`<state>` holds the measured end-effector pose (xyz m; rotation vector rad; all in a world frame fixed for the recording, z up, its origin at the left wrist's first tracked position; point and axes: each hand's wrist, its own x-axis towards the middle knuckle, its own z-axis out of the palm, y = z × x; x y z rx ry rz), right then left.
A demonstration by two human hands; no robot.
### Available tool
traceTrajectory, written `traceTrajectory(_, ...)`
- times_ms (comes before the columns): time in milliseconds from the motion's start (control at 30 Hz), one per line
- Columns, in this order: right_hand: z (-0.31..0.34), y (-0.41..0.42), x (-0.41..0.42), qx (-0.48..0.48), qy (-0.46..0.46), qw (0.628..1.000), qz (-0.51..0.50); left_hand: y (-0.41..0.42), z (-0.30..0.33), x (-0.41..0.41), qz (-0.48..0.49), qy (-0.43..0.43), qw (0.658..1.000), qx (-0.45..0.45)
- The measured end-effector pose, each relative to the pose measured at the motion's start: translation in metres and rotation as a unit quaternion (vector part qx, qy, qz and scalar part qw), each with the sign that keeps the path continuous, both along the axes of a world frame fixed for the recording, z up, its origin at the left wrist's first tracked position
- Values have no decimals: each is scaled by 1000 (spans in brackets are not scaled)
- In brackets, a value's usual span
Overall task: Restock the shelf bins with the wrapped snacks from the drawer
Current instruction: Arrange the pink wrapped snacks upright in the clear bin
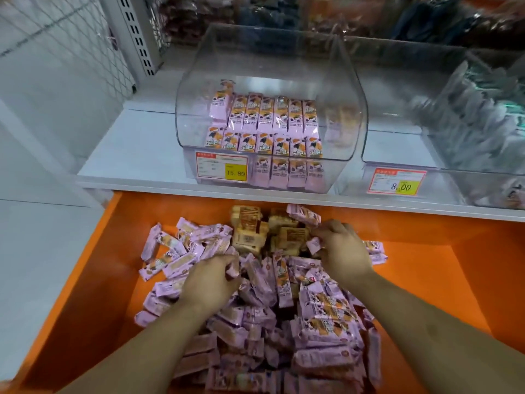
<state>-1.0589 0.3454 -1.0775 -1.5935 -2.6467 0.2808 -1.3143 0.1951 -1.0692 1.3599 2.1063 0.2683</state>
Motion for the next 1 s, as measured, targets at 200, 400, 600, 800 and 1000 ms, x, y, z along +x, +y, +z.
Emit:
traceTrajectory(200,39,-16,6,-12,26,998,56,-12,27,2,23,8,999,49)
traceTrajectory(400,117,-45,-7,-130,89,984,78,-23,95,9,-13,-67,994,86)
traceTrajectory(600,203,-78,2,-203,186,960,44,-33,181,23,7,-129,971,202)
traceTrajectory(800,246,-101,12,-318,386,864,-61,-40,220,50,50,-265,926,265)
traceTrajectory(1000,253,-97,3,-348,512,780,-94,-33,232,75,48,-327,912,241)
